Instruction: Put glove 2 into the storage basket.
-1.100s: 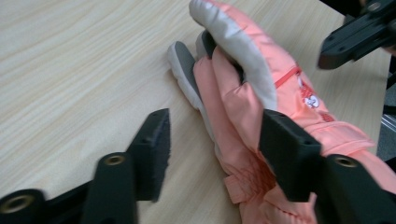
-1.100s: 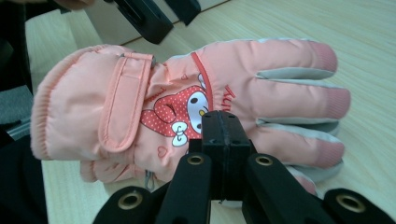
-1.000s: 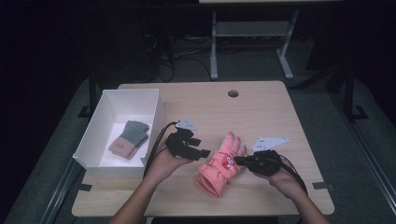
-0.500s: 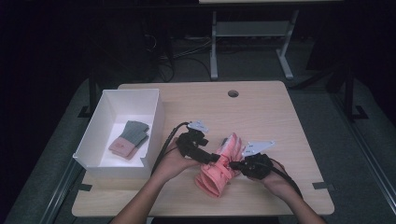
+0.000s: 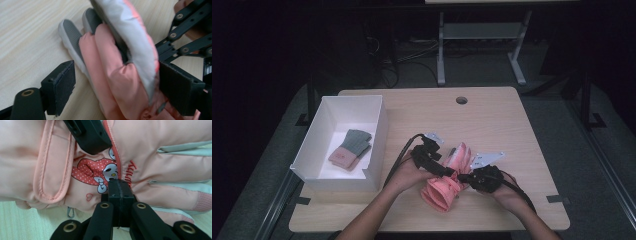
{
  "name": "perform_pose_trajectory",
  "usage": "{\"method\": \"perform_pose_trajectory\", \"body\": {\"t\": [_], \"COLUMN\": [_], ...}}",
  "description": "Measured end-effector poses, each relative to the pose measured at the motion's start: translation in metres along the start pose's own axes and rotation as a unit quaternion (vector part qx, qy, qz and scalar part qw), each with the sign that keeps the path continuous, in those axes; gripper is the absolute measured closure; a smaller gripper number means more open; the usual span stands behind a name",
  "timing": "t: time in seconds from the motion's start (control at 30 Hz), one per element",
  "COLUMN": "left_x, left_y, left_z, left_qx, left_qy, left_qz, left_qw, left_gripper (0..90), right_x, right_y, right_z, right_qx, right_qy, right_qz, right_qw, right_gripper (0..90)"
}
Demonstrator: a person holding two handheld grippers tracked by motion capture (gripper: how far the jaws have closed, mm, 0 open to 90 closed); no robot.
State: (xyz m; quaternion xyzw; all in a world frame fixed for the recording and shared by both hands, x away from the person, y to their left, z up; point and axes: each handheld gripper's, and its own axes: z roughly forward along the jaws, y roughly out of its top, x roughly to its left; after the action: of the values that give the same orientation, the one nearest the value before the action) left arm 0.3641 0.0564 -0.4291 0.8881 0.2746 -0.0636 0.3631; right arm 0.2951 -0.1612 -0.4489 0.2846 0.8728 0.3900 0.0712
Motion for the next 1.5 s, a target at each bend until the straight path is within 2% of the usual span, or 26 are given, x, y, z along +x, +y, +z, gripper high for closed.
{"method": "perform_pose_trajectory", "body": {"t": [0.1,0.17,0.37,0.5,0.6,0.67,0.83,0.93,1.07,1.13,1.17,1.27,1.43,1.5], "left_x": [0.004,0.008,0.017,0.019,0.021,0.021,0.025,0.027,0.024,0.023,0.022,0.021,0.015,0.013], "left_y": [-0.001,-0.003,-0.007,-0.008,-0.007,-0.007,-0.008,-0.009,-0.009,-0.008,-0.008,-0.007,-0.003,-0.001], "left_z": [0.006,0.010,0.019,0.026,0.027,0.029,0.029,0.027,0.024,0.022,0.022,0.019,0.012,0.008], "left_qx": [0.011,0.012,0.026,0.039,0.045,0.049,0.052,0.049,0.044,0.039,0.037,0.034,0.029,0.026], "left_qy": [-0.005,-0.020,-0.057,-0.082,-0.097,-0.119,-0.146,-0.152,-0.149,-0.147,-0.148,-0.150,-0.147,-0.141], "left_qz": [0.000,-0.012,-0.029,-0.044,-0.039,-0.045,-0.060,-0.059,-0.057,-0.056,-0.057,-0.059,-0.065,-0.063], "left_qw": [0.9999,0.9997,0.9976,0.9949,0.9935,0.9907,0.9861,0.9853,0.9862,0.9868,0.9867,0.9863,0.9865,0.9876], "left_gripper": [14.2,13.4,12.8,12.9,14.2,19.3,31.0,41.9,52.4,55.6,56.8,58.0,58.8,59.0], "right_x": [0.000,0.000,0.000,0.000,0.000,0.000,-0.001,-0.001,-0.003,-0.003,-0.002,-0.002,-0.006,-0.008], "right_y": [-0.001,-0.001,-0.003,-0.003,-0.004,-0.004,-0.005,-0.005,-0.005,-0.006,-0.006,-0.006,-0.009,-0.013], "right_z": [0.001,0.002,0.003,0.004,0.004,0.005,0.005,0.005,0.003,0.001,-0.002,-0.010,-0.029,-0.035], "right_qx": [0.003,0.003,0.006,0.007,0.005,0.005,0.006,0.006,0.002,0.000,-0.001,-0.012,-0.039,-0.045], "right_qy": [-0.002,-0.001,-0.001,-0.001,0.001,0.002,0.003,0.002,0.005,0.006,0.007,0.008,0.004,0.000], "right_qz": [-0.001,0.002,-0.002,-0.002,-0.001,-0.002,-0.004,-0.003,0.000,0.001,0.007,0.004,0.027,0.031], "right_qw": [1.0000,1.0000,1.0000,1.0000,1.0000,1.0000,1.0000,1.0000,1.0000,1.0000,1.0000,0.9999,0.9989,0.9985], "right_gripper": [90.0,90.0,90.0,90.0,90.0,90.0,90.0,90.0,90.0,90.0,90.0,90.0,76.9,70.5]}}
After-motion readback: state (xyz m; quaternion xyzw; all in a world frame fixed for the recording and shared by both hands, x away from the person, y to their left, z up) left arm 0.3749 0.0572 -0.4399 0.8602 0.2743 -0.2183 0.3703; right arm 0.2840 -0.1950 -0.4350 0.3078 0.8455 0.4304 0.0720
